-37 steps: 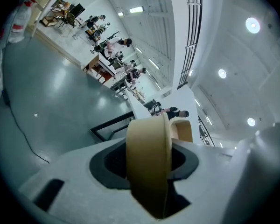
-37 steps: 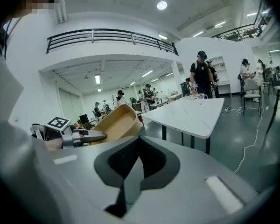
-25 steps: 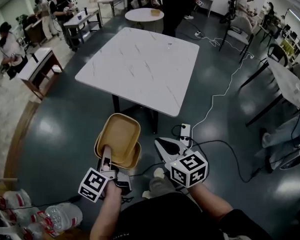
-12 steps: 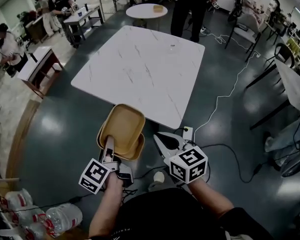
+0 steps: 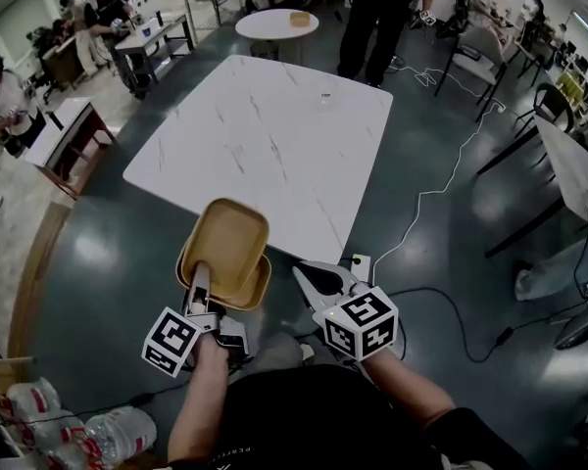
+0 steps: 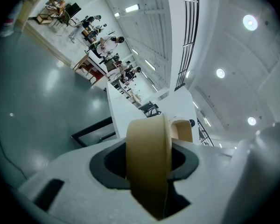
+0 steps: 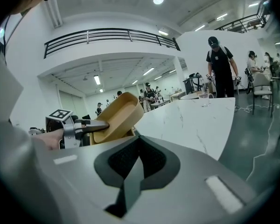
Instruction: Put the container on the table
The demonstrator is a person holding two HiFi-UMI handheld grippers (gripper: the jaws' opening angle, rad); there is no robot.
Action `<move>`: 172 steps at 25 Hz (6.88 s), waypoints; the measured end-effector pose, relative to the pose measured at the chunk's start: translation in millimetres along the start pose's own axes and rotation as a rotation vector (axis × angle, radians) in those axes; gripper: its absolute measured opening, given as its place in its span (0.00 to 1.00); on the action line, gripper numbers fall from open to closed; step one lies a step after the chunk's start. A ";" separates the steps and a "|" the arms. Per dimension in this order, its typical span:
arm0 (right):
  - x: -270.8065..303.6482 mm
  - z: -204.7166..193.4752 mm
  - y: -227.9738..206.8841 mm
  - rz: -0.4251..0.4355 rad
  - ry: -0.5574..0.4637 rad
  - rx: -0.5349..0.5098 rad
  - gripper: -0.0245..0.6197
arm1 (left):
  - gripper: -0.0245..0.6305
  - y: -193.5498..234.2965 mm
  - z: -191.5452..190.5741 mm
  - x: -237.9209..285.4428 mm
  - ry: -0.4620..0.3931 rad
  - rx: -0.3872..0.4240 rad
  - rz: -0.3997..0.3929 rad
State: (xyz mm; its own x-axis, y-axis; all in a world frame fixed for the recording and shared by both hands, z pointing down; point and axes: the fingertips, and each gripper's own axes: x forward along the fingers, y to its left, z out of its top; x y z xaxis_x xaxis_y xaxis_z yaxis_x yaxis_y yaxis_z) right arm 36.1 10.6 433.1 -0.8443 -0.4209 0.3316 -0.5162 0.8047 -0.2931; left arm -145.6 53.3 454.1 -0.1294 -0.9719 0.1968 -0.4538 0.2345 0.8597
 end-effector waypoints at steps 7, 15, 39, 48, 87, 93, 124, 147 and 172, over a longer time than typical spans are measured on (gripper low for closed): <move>5.9 13.2 -13.6 0.012 -0.016 0.047 0.03 | 0.28 -1.7 11.8 24.3 -0.017 -0.003 0.007; 38.0 37.0 -50.7 -0.017 -0.021 0.043 0.03 | 0.29 -18.4 13.6 88.3 0.037 0.021 -0.030; 204.1 119.7 -149.8 -0.156 0.022 0.071 0.03 | 0.29 -10.1 75.7 308.3 0.212 0.007 -0.053; 247.2 129.8 -174.4 -0.190 0.044 0.101 0.03 | 0.29 4.0 92.4 361.7 0.249 0.003 -0.036; 306.1 123.3 -188.4 -0.168 0.080 0.171 0.04 | 0.49 49.5 82.6 411.0 0.448 0.058 0.082; 305.2 122.3 -185.9 -0.150 0.083 0.175 0.04 | 0.67 59.9 85.0 400.2 0.428 0.136 0.166; 234.0 95.4 -132.3 -0.090 0.062 0.121 0.04 | 0.24 15.5 111.4 285.8 0.223 0.334 0.019; 134.1 51.6 -99.4 -0.151 0.038 0.090 0.03 | 0.03 -46.1 -27.1 179.9 0.526 0.603 -0.256; 112.7 44.3 -83.7 -0.173 0.021 0.083 0.03 | 0.03 -46.5 -45.8 147.9 0.579 0.657 -0.283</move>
State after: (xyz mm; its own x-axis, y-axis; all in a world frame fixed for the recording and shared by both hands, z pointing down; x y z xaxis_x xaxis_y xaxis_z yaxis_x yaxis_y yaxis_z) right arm -22.2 -122.7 455.3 -0.7389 -0.5406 0.4023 -0.6646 0.6831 -0.3028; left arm -103.3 -102.4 464.9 0.4441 -0.8127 0.3772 -0.8339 -0.2209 0.5058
